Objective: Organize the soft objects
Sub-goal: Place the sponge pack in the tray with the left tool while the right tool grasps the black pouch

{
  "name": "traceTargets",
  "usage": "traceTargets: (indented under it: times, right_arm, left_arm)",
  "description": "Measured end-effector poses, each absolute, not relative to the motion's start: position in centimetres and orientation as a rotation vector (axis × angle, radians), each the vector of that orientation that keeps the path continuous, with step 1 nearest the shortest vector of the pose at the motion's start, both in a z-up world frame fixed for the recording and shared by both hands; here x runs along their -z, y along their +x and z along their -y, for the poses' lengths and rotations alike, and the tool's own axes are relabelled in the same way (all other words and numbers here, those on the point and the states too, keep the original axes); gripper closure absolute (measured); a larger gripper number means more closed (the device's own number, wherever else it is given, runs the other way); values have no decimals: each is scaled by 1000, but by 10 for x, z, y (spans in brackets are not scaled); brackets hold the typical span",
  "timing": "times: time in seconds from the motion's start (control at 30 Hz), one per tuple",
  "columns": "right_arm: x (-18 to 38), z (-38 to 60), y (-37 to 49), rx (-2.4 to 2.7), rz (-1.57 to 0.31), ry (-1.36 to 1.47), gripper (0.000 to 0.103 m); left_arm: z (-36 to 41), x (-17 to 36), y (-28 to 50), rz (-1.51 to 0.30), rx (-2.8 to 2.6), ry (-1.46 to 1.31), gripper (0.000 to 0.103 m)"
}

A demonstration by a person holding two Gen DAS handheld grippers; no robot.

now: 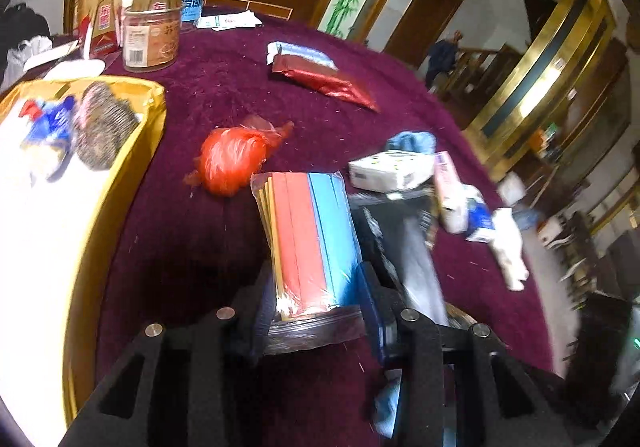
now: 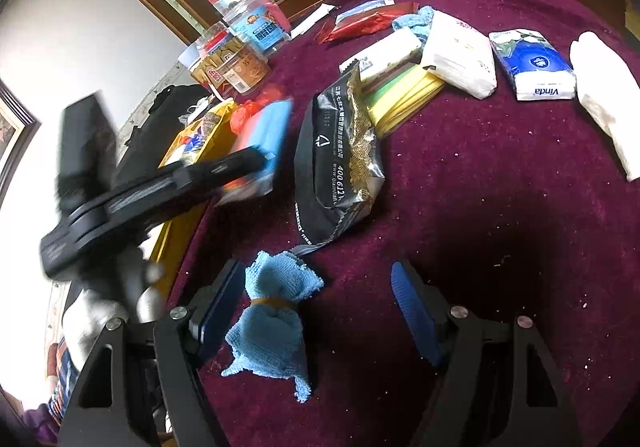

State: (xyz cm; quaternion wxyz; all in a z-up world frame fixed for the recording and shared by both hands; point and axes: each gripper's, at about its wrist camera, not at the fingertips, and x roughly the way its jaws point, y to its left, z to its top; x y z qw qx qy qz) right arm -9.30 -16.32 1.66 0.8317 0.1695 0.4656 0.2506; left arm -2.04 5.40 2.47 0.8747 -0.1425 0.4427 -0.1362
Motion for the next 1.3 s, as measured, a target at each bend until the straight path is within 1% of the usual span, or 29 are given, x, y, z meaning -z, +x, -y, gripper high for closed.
traceTargets:
  times: [0.2,0.37,0.47,0.57,0.6,0.63,0.67,0.77,0.9,1.03,1.1,1.3]
  right_arm:
    - [-21,158,-91,-453,-986,301,28]
    - [-41,141,-70,-373,-955,203,28]
    - [-49,117,-51,-310,-936,76,28]
    - [-43,95,-31,-260,-954,-30,29]
    - [-39,88,-25,-235,-963,-64,31]
    - [-35,84,-22,-226,-968,-88,43]
    - [-32,82,-21,-219,-971,-107,61]
    - [-34,84,-25,-213,-958,-112,65]
    - [-56,91,-38,-212,-903,-93,66]
    - [-97,88,-50,-277,-848,-50,66]
    - [-108,78,-51,-325,-848,-35,65]
    - [-115,17,-53,-467,-885,-48,65]
  left_arm:
    - [-78,-45,-70,-873,380,-402,61]
    - [-104,-60,-106,-830,410,-446,61]
    - [-130,-66,-122,-800,366,-454,61]
    - [-155,-68,-129,-773,310,-468,61]
    - [-166,-68,-130,-770,286,-483,61]
    - [-177,-67,-132,-771,262,-498,61]
    - [-185,-65,-133,-772,249,-508,61]
    - [-207,-58,-138,-778,204,-533,61]
    - [-233,-47,-138,-795,151,-568,61]
    - [-250,-40,-132,-816,117,-582,61]
    - [-255,-36,-124,-838,97,-576,61]
    - [-268,-25,-88,-920,59,-554,61]
